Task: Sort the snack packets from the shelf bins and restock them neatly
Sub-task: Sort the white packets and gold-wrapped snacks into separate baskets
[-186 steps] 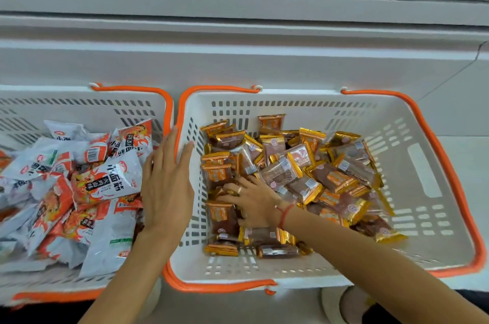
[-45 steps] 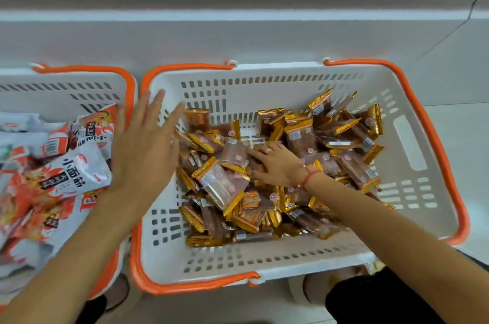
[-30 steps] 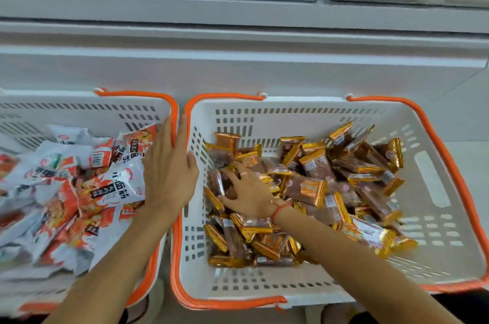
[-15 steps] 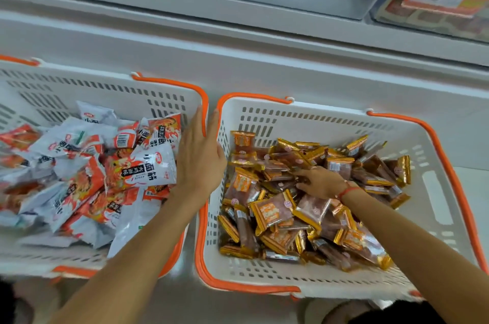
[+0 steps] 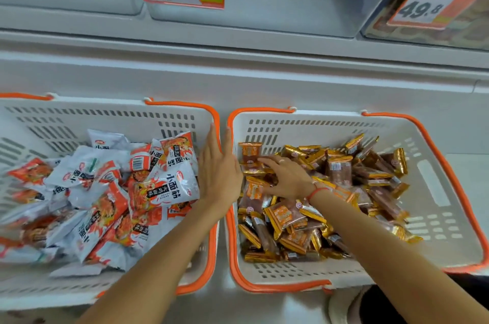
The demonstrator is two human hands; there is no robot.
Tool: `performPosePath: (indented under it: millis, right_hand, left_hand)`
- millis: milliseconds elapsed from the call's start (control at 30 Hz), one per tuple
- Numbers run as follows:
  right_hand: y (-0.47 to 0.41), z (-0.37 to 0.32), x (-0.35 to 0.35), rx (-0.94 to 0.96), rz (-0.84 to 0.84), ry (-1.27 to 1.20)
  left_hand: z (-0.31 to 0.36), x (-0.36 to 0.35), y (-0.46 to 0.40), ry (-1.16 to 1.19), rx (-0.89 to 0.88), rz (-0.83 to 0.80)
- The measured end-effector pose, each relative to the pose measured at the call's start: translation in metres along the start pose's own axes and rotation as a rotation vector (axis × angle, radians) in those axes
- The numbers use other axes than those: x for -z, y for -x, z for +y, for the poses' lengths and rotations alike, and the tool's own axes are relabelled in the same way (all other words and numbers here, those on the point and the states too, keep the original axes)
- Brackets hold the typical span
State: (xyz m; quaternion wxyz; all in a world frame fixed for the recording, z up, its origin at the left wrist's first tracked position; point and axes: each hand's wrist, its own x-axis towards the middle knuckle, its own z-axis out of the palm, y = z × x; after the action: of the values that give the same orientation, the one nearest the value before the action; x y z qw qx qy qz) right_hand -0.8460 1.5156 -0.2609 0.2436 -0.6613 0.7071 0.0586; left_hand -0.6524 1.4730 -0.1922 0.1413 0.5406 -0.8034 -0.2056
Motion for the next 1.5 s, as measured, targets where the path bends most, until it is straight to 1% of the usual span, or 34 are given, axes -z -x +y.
performPosePath:
  millis: [67, 133, 300, 400, 500, 533, 633, 700, 833, 967, 1100, 1167, 1233, 1367, 1433, 1467, 1500]
  right_hand:
    - [0.002, -0.030, -0.033, 0.046, -0.092, 0.027]
    - [0.004, -0.041, -0.062, 0.030, -0.149, 0.060]
    - [0.006, -0.037, -0.080, 0.003, -0.051, 0.022]
    - [0.008, -0.039, -0.093, 0.010, 0.049, 0.024]
    - [-0.002, -0.036, -0.097, -0.027, 0.162, -0.056]
    - [-0.007, -0.037, -0.097, -0.036, 0.162, -0.043]
    - [-0.015, -0.042, -0.088, -0.035, 0.074, 0.104]
    - [-0.015, -0.043, -0.078, -0.035, 0.062, 0.182]
    - [-0.003, -0.027, -0.060, 0.002, 0.102, 0.380]
    - [0.019, 0.020, -0.028, 0.016, 0.177, 0.406]
    - [0.047, 0.057, -0.011, -0.135, 0.231, 0.303]
    - [0.062, 0.070, -0.007, -0.237, 0.256, 0.290]
    - [0.075, 0.079, -0.004, -0.297, 0.269, 0.297]
    - [0.098, 0.108, 0.004, -0.436, 0.214, 0.316]
    - [0.111, 0.132, 0.015, -0.475, 0.169, 0.317]
    - [0.119, 0.143, 0.023, -0.482, 0.123, 0.275]
    - [0.128, 0.151, 0.031, -0.500, 0.110, 0.182]
  left_hand:
    - [0.000, -0.001, 0.000, -0.025, 0.010, -0.018]
    - [0.000, -0.002, -0.001, -0.035, 0.016, -0.022]
    - [0.000, -0.008, -0.002, -0.040, 0.023, -0.004]
    - [-0.002, -0.011, -0.004, -0.033, 0.014, 0.022]
    - [-0.004, -0.013, -0.005, -0.034, 0.010, 0.032]
    - [-0.005, -0.013, -0.005, -0.043, 0.005, 0.037]
    - [-0.006, -0.014, -0.005, -0.070, -0.010, 0.045]
    - [-0.008, -0.014, -0.005, -0.093, -0.020, 0.052]
    - [-0.007, -0.013, -0.005, -0.116, 0.005, 0.038]
    - [-0.005, -0.012, -0.004, -0.104, -0.010, 0.046]
    - [-0.005, -0.010, -0.004, -0.086, -0.013, 0.055]
    - [-0.005, -0.010, -0.003, -0.081, -0.011, 0.052]
    - [-0.005, -0.011, -0.003, -0.076, -0.009, 0.048]
    - [-0.007, -0.011, -0.004, -0.071, -0.011, 0.054]
    - [-0.008, -0.013, -0.005, -0.069, -0.009, 0.058]
    - [-0.008, -0.013, -0.005, -0.067, -0.011, 0.059]
    - [-0.008, -0.013, -0.005, -0.064, -0.017, 0.063]
